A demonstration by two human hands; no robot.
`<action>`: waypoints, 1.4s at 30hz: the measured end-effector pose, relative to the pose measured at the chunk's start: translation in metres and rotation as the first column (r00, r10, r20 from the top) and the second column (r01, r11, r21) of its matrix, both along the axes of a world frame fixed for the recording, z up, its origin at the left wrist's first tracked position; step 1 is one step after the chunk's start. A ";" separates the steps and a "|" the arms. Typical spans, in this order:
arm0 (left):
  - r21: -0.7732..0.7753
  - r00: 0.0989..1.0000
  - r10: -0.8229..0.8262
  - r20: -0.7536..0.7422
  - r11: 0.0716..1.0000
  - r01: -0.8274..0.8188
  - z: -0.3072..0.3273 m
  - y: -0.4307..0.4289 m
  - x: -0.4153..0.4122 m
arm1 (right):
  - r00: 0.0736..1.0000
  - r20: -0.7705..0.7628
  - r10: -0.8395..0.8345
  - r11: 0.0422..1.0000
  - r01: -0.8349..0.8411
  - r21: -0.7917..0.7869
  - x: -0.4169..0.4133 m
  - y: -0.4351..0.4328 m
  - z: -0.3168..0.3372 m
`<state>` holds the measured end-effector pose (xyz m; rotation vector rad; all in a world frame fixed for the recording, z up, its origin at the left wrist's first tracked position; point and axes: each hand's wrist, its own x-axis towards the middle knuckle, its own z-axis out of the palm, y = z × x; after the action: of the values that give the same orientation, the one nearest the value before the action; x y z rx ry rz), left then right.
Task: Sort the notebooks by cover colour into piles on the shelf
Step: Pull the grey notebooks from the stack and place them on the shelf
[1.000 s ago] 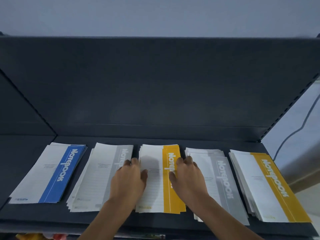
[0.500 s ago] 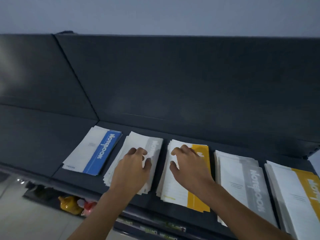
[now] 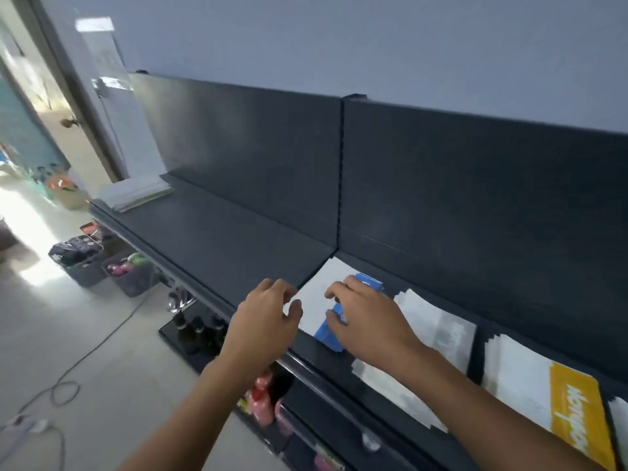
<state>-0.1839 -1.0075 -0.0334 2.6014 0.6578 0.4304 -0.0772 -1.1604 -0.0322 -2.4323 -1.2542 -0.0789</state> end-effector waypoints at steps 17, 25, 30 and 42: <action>-0.022 0.975 0.222 -0.007 0.975 -0.222 -0.014 0.293 -0.132 | 0.968 -0.036 0.247 0.968 -0.248 -0.040 -0.088 0.311 -0.009; -0.039 0.958 0.288 0.004 0.957 -0.288 -0.019 0.365 -0.131 | 0.955 -0.047 0.293 0.954 -0.295 -0.055 -0.080 0.407 -0.012; -0.046 0.944 0.331 -0.014 0.943 -0.331 -0.017 0.424 -0.124 | 0.940 -0.083 0.331 0.940 -0.336 -0.056 -0.070 0.478 -0.011; -0.014 0.913 0.404 -0.053 0.914 -0.405 -0.011 0.599 -0.094 | 0.907 -0.112 0.407 0.908 -0.414 -0.059 -0.028 0.664 -0.007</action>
<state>-0.2777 -0.4086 -0.0441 2.4517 1.2211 0.4782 -0.1055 -0.4966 -0.0389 -2.1499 -1.7229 0.2111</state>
